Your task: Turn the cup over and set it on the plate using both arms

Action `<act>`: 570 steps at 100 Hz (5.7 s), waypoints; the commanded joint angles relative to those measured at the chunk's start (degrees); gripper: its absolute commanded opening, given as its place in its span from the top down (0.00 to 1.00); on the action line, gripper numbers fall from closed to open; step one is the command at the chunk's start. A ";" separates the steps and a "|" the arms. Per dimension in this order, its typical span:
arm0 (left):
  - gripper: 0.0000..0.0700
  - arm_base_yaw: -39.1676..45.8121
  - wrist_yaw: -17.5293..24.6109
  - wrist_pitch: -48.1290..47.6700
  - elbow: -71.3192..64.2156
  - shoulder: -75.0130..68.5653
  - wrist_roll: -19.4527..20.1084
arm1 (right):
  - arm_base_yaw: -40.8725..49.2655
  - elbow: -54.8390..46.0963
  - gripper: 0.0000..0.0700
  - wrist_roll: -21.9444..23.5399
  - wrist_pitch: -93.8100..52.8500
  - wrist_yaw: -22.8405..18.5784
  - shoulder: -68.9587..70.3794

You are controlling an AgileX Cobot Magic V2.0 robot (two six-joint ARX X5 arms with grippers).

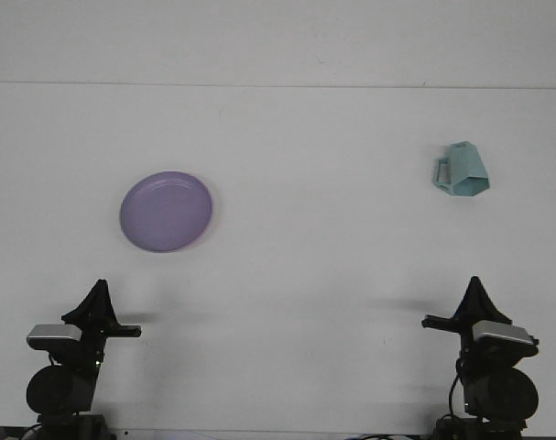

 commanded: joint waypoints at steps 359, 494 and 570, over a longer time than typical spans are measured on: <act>0.98 0.04 0.20 0.55 -1.03 -0.07 -1.79 | 16.11 60.39 1.00 -5.97 -52.89 -23.37 70.10; 0.98 0.04 0.20 0.50 -1.03 -0.07 -1.77 | 26.91 61.59 0.48 -12.85 -64.83 -17.27 86.75; 0.98 -1.25 14.82 -2.84 13.66 7.08 -13.77 | 9.97 42.53 0.61 -13.03 -35.52 -14.69 37.77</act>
